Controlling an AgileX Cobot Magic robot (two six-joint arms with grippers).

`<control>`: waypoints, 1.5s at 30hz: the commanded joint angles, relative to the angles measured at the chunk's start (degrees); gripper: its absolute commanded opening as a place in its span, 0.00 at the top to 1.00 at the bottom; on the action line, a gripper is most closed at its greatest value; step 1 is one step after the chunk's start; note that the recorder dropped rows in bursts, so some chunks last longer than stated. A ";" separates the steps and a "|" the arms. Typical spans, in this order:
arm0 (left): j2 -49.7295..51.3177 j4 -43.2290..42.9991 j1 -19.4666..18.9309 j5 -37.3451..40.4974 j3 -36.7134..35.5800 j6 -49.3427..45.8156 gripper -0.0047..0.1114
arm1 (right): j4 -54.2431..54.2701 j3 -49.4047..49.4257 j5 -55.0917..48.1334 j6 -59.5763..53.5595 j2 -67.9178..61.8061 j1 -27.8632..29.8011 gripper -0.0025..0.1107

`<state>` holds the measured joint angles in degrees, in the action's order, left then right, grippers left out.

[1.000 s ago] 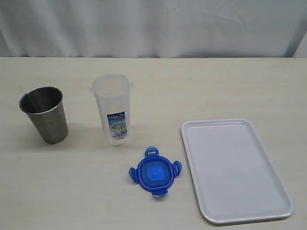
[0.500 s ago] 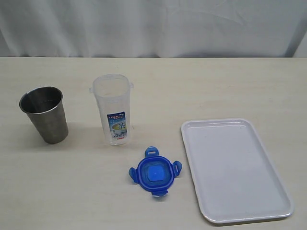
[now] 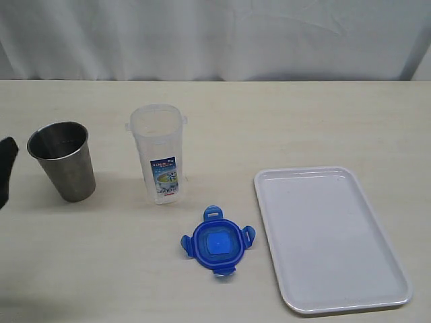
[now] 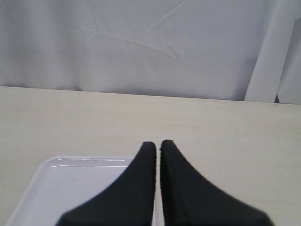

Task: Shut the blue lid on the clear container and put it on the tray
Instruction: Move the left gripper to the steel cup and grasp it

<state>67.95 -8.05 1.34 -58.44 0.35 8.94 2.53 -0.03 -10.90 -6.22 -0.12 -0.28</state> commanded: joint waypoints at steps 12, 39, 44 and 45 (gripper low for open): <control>25.28 -6.91 -0.06 -4.30 8.03 -3.23 0.12 | -0.46 0.03 0.48 -0.20 0.12 0.10 0.94; 44.67 -8.98 0.07 -3.96 20.57 -4.34 0.12 | -0.46 0.03 0.36 -0.20 0.12 0.10 0.94; 46.51 -9.04 0.07 -3.36 24.48 -4.34 0.12 | -0.46 0.03 0.36 -0.20 0.12 0.10 0.94; 46.90 -9.04 0.07 -3.22 24.89 -4.34 0.12 | -0.46 0.03 0.36 -0.20 0.12 0.10 0.94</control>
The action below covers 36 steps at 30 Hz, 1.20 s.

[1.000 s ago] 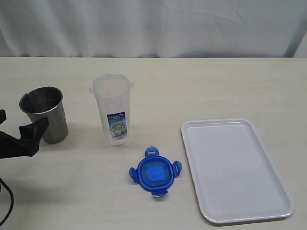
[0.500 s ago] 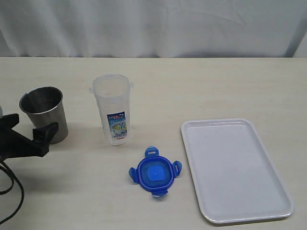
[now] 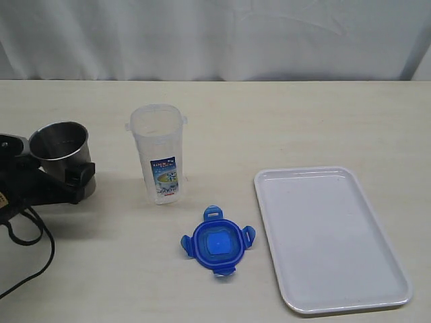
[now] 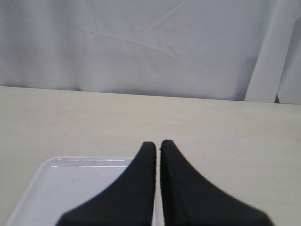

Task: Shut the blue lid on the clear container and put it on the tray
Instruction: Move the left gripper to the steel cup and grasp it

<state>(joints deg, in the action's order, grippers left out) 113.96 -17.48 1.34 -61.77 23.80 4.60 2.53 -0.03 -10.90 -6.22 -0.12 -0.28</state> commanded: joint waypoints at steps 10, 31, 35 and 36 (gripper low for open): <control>3.32 -0.52 0.07 2.78 4.53 0.00 0.12 | -0.46 0.03 0.36 -0.20 0.12 0.10 0.94; 3.32 -2.21 0.07 2.68 4.53 0.00 0.72 | -0.46 0.03 0.36 -0.20 0.12 0.10 0.94; 3.32 -2.48 0.07 1.24 4.53 0.00 0.96 | -0.46 0.03 0.36 -0.20 0.12 0.10 0.94; 3.32 -2.45 0.07 0.38 4.53 0.09 0.96 | -0.46 0.03 0.36 -0.20 0.12 0.10 0.94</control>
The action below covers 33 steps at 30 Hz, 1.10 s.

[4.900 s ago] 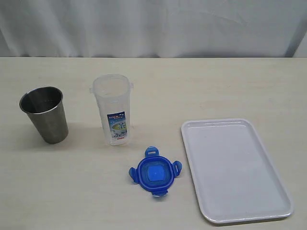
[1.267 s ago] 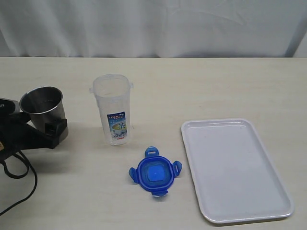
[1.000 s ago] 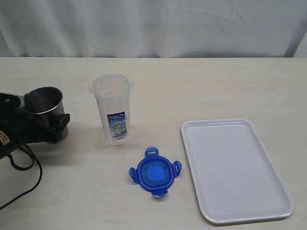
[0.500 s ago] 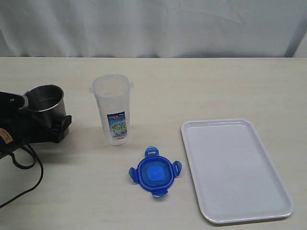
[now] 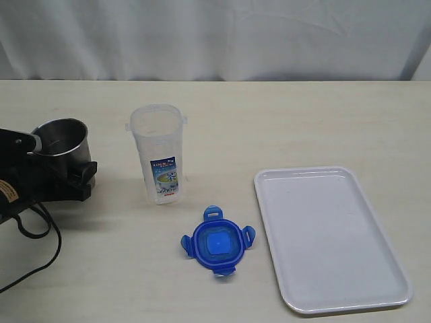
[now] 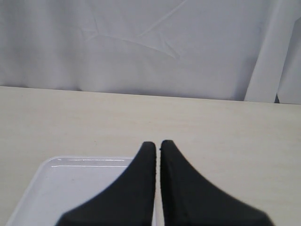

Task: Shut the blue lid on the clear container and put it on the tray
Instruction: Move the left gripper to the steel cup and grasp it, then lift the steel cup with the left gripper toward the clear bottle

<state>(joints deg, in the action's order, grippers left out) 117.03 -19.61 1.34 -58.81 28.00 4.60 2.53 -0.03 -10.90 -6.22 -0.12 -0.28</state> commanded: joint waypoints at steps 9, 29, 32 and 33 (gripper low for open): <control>-1.74 -0.83 0.07 -5.67 0.33 0.32 0.96 | -0.46 0.03 0.36 -0.20 0.12 0.10 0.94; -19.94 -9.57 0.07 6.79 5.41 10.76 0.96 | -0.46 0.03 0.36 -0.20 0.12 0.10 0.94; -20.36 -13.86 0.07 9.08 8.32 14.66 0.96 | -0.46 0.03 0.36 -0.20 0.12 0.10 0.94; -20.36 -15.23 0.07 9.75 9.33 15.87 0.96 | -0.46 0.03 0.36 -0.20 0.12 0.10 0.94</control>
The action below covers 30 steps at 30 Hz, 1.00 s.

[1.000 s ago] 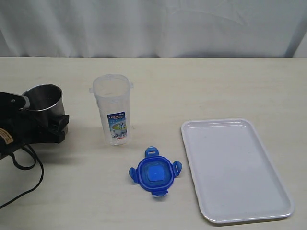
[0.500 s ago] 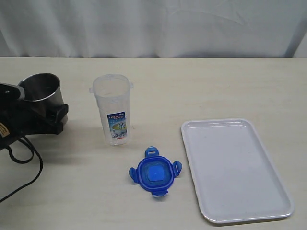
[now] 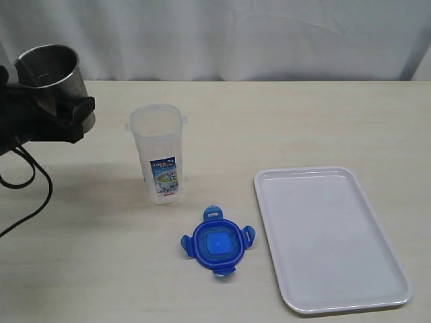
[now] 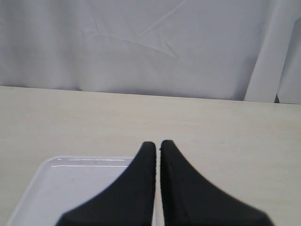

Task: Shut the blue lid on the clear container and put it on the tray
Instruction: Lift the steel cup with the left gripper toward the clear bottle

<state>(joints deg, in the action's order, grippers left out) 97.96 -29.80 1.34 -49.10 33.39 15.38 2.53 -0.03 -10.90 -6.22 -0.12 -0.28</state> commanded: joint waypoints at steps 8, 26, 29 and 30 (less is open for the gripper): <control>-1.29 -9.16 3.97 7.73 10.94 7.24 0.96 | -0.46 0.03 0.36 -0.20 0.12 0.10 0.94; -1.16 -8.57 6.40 6.16 12.06 -0.60 0.96 | -0.46 0.03 0.36 -0.20 0.12 0.10 0.94; 0.08 -8.57 6.40 5.42 12.06 -2.23 0.96 | -0.46 0.03 0.36 -0.20 0.12 0.10 0.94; 0.59 -8.57 6.40 4.92 12.06 -2.64 0.96 | -0.46 0.03 0.36 -0.20 0.12 0.10 0.94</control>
<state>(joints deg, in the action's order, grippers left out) 97.98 -39.45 7.47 -39.49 44.72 14.08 2.53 -0.03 -10.90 -6.22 -0.12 -0.28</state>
